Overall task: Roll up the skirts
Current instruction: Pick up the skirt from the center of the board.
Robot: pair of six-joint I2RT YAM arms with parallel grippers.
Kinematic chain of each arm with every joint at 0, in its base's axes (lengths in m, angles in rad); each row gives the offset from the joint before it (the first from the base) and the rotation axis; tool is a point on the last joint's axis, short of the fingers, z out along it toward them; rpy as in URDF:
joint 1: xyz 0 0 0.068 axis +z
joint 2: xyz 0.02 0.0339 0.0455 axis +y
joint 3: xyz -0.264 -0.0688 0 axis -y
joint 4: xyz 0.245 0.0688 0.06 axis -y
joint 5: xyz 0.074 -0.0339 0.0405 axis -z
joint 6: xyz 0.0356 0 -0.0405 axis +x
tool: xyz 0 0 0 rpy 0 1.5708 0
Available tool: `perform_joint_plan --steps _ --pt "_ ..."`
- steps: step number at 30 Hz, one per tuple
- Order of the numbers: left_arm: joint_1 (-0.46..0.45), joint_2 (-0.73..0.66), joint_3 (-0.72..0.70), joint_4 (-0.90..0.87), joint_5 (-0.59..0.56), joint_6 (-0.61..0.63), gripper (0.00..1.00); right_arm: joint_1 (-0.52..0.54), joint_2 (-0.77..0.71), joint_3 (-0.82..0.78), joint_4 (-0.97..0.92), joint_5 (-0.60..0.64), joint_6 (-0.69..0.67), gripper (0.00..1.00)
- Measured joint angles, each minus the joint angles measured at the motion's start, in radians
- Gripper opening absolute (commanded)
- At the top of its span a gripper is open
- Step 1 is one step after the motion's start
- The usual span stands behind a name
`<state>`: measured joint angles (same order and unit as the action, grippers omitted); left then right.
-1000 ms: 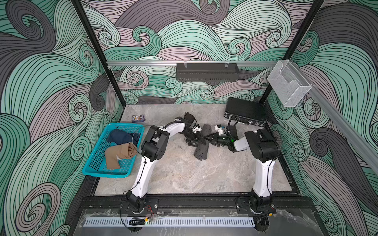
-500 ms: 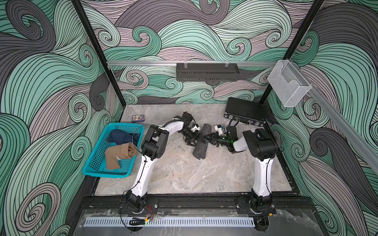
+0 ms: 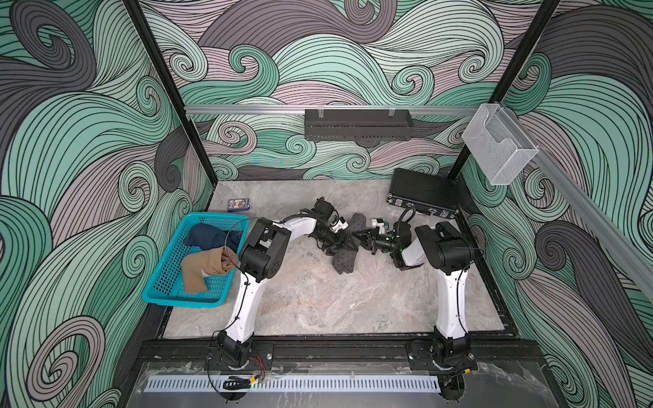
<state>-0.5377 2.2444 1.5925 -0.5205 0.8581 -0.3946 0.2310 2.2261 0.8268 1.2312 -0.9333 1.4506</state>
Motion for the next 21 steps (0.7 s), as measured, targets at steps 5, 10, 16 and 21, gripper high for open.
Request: perform_joint_plan --steps 5,10,16,21 --pt "-0.013 -0.002 -0.027 0.088 -0.006 -0.048 0.28 -0.005 0.0 -0.006 0.019 0.001 0.042 0.0" --pt "-0.019 -0.004 -0.024 0.097 -0.035 -0.066 0.0 -0.007 -0.036 -0.027 -0.021 0.022 0.013 0.0" --pt "-0.041 -0.091 -0.085 0.109 -0.124 -0.098 0.0 -0.003 -0.167 -0.069 -0.185 0.043 -0.097 0.48" --pt "-0.038 -0.238 -0.125 0.098 -0.269 -0.154 0.0 -0.01 -0.32 -0.131 -0.28 0.074 -0.164 0.66"
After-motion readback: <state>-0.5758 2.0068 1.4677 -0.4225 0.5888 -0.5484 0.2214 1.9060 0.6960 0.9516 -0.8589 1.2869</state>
